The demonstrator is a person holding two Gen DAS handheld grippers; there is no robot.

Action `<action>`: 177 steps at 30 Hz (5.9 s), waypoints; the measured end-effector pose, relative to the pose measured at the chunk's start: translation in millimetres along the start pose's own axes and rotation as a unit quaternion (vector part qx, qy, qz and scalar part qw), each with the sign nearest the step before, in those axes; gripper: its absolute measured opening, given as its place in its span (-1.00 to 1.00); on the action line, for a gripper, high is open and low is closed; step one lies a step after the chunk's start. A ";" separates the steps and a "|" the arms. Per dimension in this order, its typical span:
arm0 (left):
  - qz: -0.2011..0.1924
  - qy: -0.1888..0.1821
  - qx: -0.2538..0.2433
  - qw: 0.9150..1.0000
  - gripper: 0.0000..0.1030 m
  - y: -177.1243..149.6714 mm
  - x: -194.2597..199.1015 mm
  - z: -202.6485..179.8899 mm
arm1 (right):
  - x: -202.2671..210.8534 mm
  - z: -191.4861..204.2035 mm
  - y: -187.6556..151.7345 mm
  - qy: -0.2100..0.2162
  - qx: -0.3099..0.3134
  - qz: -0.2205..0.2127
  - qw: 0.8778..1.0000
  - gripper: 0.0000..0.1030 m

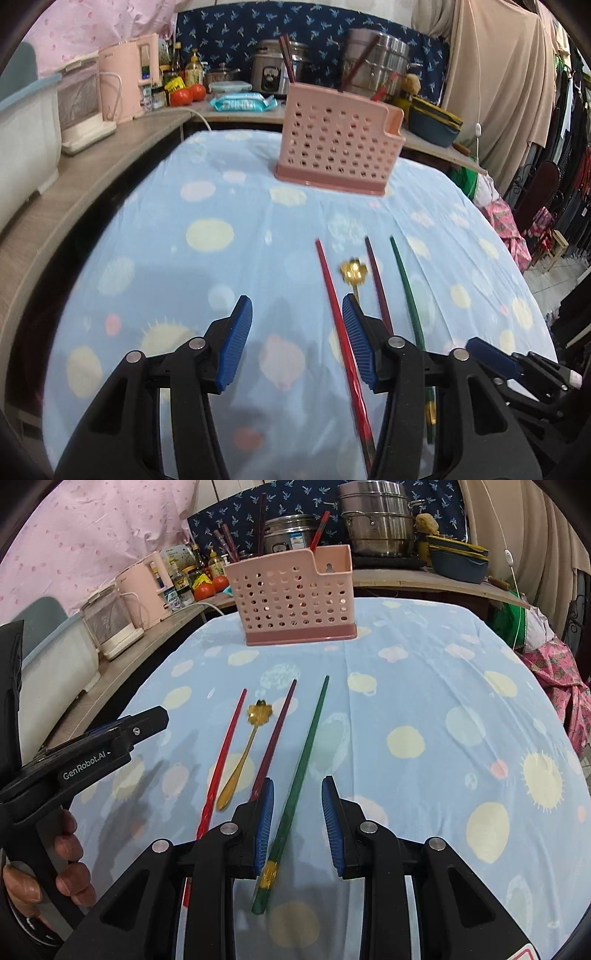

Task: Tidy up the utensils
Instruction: 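Grasp a red chopstick with the left tool while the right tool grasps the green chopstick, then lift both chopsticks, carry them to the pink basket and lower them in, then open both tools to release the chopsticks into the basket, then move both open tools back over the gold spoon and last chopstick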

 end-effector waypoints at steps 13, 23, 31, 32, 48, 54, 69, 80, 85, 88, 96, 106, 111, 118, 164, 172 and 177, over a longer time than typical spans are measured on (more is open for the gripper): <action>0.049 -0.013 -0.008 0.999 -0.06 -44.5 -5.0 -16.6 | -14.1 13.1 -40.6 -0.003 0.015 0.042 0.999 -0.49; 0.056 -0.018 -0.023 0.998 0.00 -54.5 -2.4 -28.7 | -12.3 3.7 -48.0 -0.018 0.014 0.042 0.999 -0.81; 0.057 -0.020 -0.038 0.997 0.09 -64.2 -0.5 -38.5 | -7.1 -12.7 -52.6 -0.024 -0.005 0.035 0.999 -0.86; 0.058 -0.021 -0.040 0.997 0.09 -65.2 -0.9 -39.4 | -7.0 -12.9 -52.4 -0.024 -0.005 0.035 0.999 -0.86; 0.061 0.004 -0.061 0.996 -0.38 -76.6 -5.3 -39.9 | -5.8 -14.2 -54.1 -0.024 -0.009 0.033 0.999 -0.86; 0.060 0.003 -0.056 0.997 -0.79 -79.3 -2.0 -31.0 | -4.5 -15.2 -55.0 -0.023 -0.010 0.033 0.999 -0.86; 0.064 -0.015 -0.030 0.997 -0.86 -77.8 10.4 -12.9 | 5.1 -22.5 -56.0 -0.018 -0.028 0.033 0.999 -0.87; 0.036 -0.016 -0.016 0.999 -0.86 -58.2 34.7 -3.0 | 32.0 -24.7 -43.4 -0.011 -0.034 0.006 0.999 -0.87; 0.014 -0.024 -0.010 1.000 -0.87 -38.3 49.0 -4.8 | 52.6 -29.1 -27.5 -0.003 -0.044 -0.021 0.999 -0.87; -0.004 -0.028 -0.012 1.000 -0.86 -22.3 58.6 -7.6 | 66.2 -31.4 -15.0 0.000 -0.048 -0.040 0.998 -0.87; -0.058 -0.038 -0.003 0.998 -0.87 26.2 82.8 -6.8 | 99.1 -29.9 23.3 0.005 -0.040 -0.096 0.995 -0.87; -0.115 -0.041 0.000 0.993 -0.87 86.0 104.5 -7.2 | 122.6 -28.2 75.2 0.025 -0.036 -0.148 0.988 -0.87; -0.137 -0.045 0.002 0.990 -0.86 116.4 109.1 -7.6 | 129.6 -28.7 102.7 0.027 -0.031 -0.167 0.985 -0.87; -0.177 -0.047 0.007 0.983 -0.86 167.1 120.0 -7.0 | 141.3 -31.1 149.4 0.050 -0.041 -0.201 0.978 -0.87; -0.209 -0.029 0.028 0.977 -0.86 291.5 17.9 -2.0 | 14.1 -57.6 312.0 0.087 -0.104 -0.232 0.963 -0.86; -0.202 -0.016 0.038 0.979 -0.52 281.8 16.9 3.6 | 12.2 -58.7 303.2 0.078 -0.110 -0.228 0.964 -0.58; -0.197 -0.003 0.032 0.980 -0.42 268.7 19.0 4.0 | 12.2 -59.2 292.9 0.076 -0.112 -0.218 0.966 -0.47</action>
Point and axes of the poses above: each gripper's, at about its wrist camera, not at the fingertips, and x roughly against the way its jaws point, z to its left, y to its top, the point moved 3 cm from there along -x, roughly the way its jaws point, and after that the axes turned 7 degrees about z, right-handed, at the moved point
